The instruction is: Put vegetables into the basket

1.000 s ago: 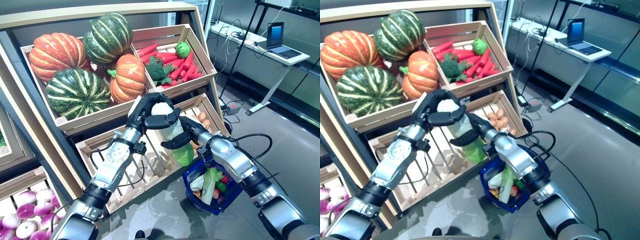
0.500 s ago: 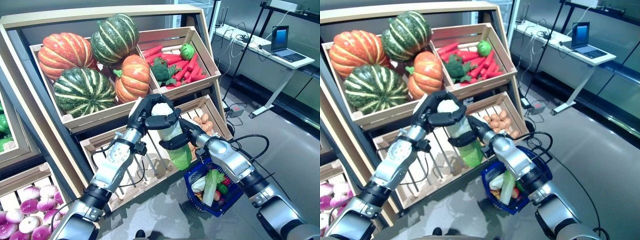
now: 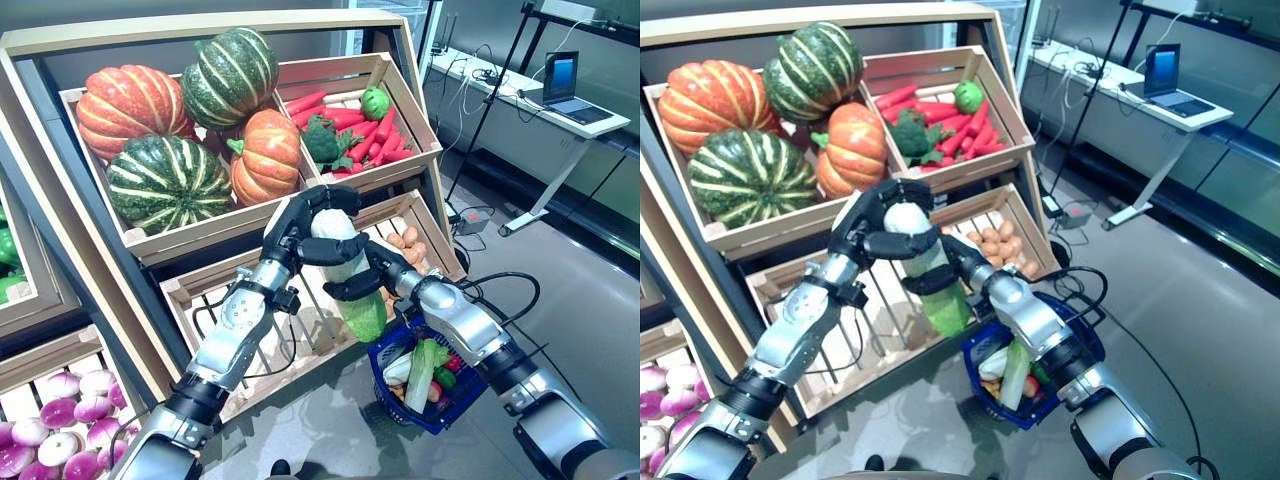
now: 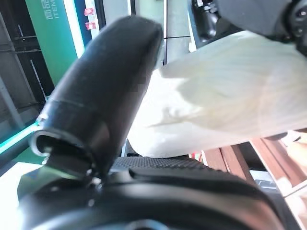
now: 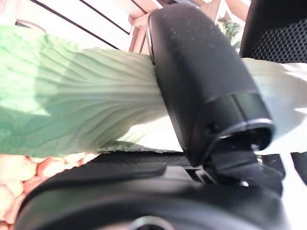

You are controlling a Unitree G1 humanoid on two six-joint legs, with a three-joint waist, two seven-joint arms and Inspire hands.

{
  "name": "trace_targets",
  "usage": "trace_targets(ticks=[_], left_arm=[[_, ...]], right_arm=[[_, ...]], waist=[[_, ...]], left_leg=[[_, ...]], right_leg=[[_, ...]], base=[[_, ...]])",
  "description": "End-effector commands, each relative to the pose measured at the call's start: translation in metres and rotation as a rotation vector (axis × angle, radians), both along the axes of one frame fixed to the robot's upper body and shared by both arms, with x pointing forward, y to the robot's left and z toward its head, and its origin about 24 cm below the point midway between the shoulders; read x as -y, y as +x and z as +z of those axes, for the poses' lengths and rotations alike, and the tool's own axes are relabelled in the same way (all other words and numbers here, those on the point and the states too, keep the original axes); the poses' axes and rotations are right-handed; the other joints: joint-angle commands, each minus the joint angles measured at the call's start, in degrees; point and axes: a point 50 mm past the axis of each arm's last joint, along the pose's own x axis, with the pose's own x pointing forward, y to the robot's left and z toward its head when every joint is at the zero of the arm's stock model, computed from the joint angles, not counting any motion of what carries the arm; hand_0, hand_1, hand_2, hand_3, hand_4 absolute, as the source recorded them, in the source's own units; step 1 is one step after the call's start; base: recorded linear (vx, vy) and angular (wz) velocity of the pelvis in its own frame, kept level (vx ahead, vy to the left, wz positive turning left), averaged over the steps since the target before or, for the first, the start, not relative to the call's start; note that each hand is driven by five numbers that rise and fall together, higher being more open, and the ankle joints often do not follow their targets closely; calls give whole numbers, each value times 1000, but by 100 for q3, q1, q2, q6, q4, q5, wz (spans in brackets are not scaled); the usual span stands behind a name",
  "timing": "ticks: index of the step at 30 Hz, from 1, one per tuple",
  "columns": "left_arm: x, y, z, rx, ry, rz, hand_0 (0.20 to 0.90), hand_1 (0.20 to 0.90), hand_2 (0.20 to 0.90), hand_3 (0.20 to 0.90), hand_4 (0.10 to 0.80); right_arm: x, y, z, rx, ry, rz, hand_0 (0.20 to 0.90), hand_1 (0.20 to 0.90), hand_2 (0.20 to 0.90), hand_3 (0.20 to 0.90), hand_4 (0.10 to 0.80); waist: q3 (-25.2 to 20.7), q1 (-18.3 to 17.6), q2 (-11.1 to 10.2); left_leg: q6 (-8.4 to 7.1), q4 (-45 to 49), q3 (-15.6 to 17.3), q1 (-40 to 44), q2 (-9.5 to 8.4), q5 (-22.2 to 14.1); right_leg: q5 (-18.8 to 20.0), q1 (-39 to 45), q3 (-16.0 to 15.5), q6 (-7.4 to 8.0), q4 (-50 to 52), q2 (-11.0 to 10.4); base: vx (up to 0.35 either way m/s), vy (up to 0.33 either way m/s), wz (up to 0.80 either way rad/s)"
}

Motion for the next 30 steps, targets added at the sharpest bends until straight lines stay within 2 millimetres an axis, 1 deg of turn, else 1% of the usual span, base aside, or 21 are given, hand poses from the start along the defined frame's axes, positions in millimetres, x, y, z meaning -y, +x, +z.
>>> trace_targets(ticks=[1, 2, 3, 4, 5, 8, 9, 10, 12, 15, 16, 17, 18, 20, 21, 22, 26, 27, 29, 30], left_arm=[[17, -3, 54, 271, -3, -118, 900, 900, 900, 900, 800], [10, 0, 48, 249, 34, -90, 900, 900, 900, 900, 800], [9, 0, 47, 246, 39, -87, 900, 900, 900, 900, 800], [-2, 5, 35, 191, 87, -41, 900, 900, 900, 900, 800], [-4, 6, 33, 183, 94, -34, 900, 900, 900, 900, 800], [-27, 15, 11, 95, 145, 57, 900, 900, 900, 900, 800], [-32, 17, 7, 76, 149, 84, 900, 900, 900, 900, 800], [-32, 17, 7, 76, 149, 84, 900, 900, 900, 900, 800], [-45, 16, -4, 44, 153, 138, 900, 900, 900, 900, 800], [-54, 10, -9, 27, 151, 170, 900, 900, 900, 900, 800], [-61, 6, -13, 14, 146, 193, 900, 900, 900, 900, 800], [-62, 6, -13, 14, 145, 195, 900, 900, 900, 900, 800], [-70, 3, -16, 2, 137, 226, 900, 900, 900, 900, 800], [-77, 2, -18, -15, 120, 257, 900, 900, 900, 900, 800], [-83, 0, -21, -30, 113, 278, 900, 900, 900, 900, 800], [-84, 0, -22, -32, 112, 282, 900, 900, 900, 900, 800], [-96, -8, -31, -54, 108, 328, 900, 900, 900, 900, 800], [-98, -9, -31, -51, 103, 336, 900, 900, 900, 900, 800], [-98, -6, -18, -1, 81, 337, 900, 900, 900, 900, 800], [-97, -5, -16, 7, 80, 335, 900, 900, 900, 900, 800]], right_arm=[[21, 19, 30, 126, 20, -85, 300, 300, 300, 300, 400], [28, 18, 26, 120, 14, -101, 300, 300, 300, 300, 400], [28, 18, 26, 119, 13, -103, 300, 300, 300, 300, 400], [38, 18, 22, 115, 1, -135, 300, 300, 300, 300, 400], [40, 18, 22, 114, -2, -138, 300, 300, 300, 300, 400], [63, 19, 15, 98, -32, -205, 300, 300, 300, 300, 400], [71, 19, 13, 91, -45, -230, 300, 300, 300, 300, 400], [71, 19, 13, 91, -45, -230, 300, 300, 300, 300, 400], [91, 15, 1, 69, -89, -292, 300, 300, 300, 300, 400], [109, 7, -10, 37, -127, -334, 300, 300, 300, 300, 400], [122, 1, -17, 21, -155, -373, 300, 300, 300, 300, 400], [123, 1, -18, 20, -156, -375, 300, 300, 300, 300, 400], [138, -3, -22, 10, -166, -433, 300, 300, 300, 300, 400], [150, -4, -22, 9, -165, -498, 300, 300, 300, 300, 400], [162, -4, -21, 12, -154, -561, 300, 300, 300, 300, 400], [163, -4, -21, 12, -154, -569, 300, 300, 300, 300, 400], [184, -9, -24, 1, -158, -693, 300, 300, 300, 300, 400], [189, -10, -24, -1, -167, -722, 300, 300, 300, 300, 400], [200, -6, -17, 26, -134, -810, 300, 300, 300, 300, 400], [201, -4, -15, 32, -127, -818, 300, 300, 300, 300, 400]], waist=[[-505, 93, 111], [-504, 82, 120], [-505, 82, 120], [-503, 65, 128], [-502, 63, 129], [-515, 27, 142], [-519, 26, 143], [-518, 26, 143], [-526, 11, 153], [-510, 5, 156], [-494, 10, 154], [-495, 11, 154], [-460, 20, 149], [-432, 40, 146], [-395, 64, 153], [-389, 68, 154], [-243, 140, 172], [-190, 164, 182], [132, 259, 184], [178, 267, 182]], left_leg=[[-140, 8, 151, 160, 153, -609], [-138, 8, 160, 163, 154, -605], [-138, 8, 163, 164, 155, -605], [-134, 8, 185, 171, 159, -597], [-134, 8, 188, 173, 159, -596], [-135, 8, 212, 182, 158, -589], [-139, 8, 214, 186, 157, -590], [-140, 8, 214, 187, 157, -590], [-151, 8, 237, 190, 163, -589], [-159, 8, 263, 187, 178, -576], [-156, 8, 282, 180, 186, -573], [-156, 8, 284, 180, 186, -573], [-152, 8, 306, 179, 196, -569], [-149, 8, 311, 180, 203, -571], [-144, 8, 317, 181, 212, -565], [-144, 8, 318, 181, 213, -564], [-122, 87, 316, 156, 238, -561], [-118, 157, 307, 114, 247, -564], [-150, 843, 147, -407, 290, -675], [-155, 950, 119, -495, 297, -695]], right_leg=[[89, -151, 43, -61, 57, -192], [92, -158, 47, -60, 61, -190], [93, -159, 48, -60, 61, -190], [98, -162, 52, -54, 65, -190], [98, -162, 54, -54, 66, -189], [102, -156, 49, -49, 62, -190], [102, -147, 45, -44, 56, -190], [101, -147, 45, -44, 56, -190], [110, -147, 28, -39, 50, -193], [122, -161, 25, -31, 54, -196], [131, -171, 14, -30, 53, -197], [132, -172, 14, -30, 53, -196], [131, -176, -6, -33, 63, -198], [114, -171, -23, -35, 88, -200], [67, -188, -40, -38, 178, -212], [58, -194, -41, -39, 194, -214], [-96, -310, -33, -59, 528, -252], [-159, -353, -28, -69, 665, -262], [-328, -744, 7, -95, 1234, -339], [-345, -807, 13, -97, 1312, -350]], base=[[0, 0, 0], [0, 0, 0], [0, 0, 0], [0, 0, 0], [0, 0, 0], [12, -21, -2], [0, 0, 0], [0, 0, 0], [16, -9, -1], [0, 0, 0], [0, 0, 0], [0, 0, 0], [0, 0, 0], [0, 0, 0], [0, 0, 0], [30, -15, -1], [-1, -1, -1], [-99, -23, -6], [-226, -63, -17], [-381, -121, -13]])
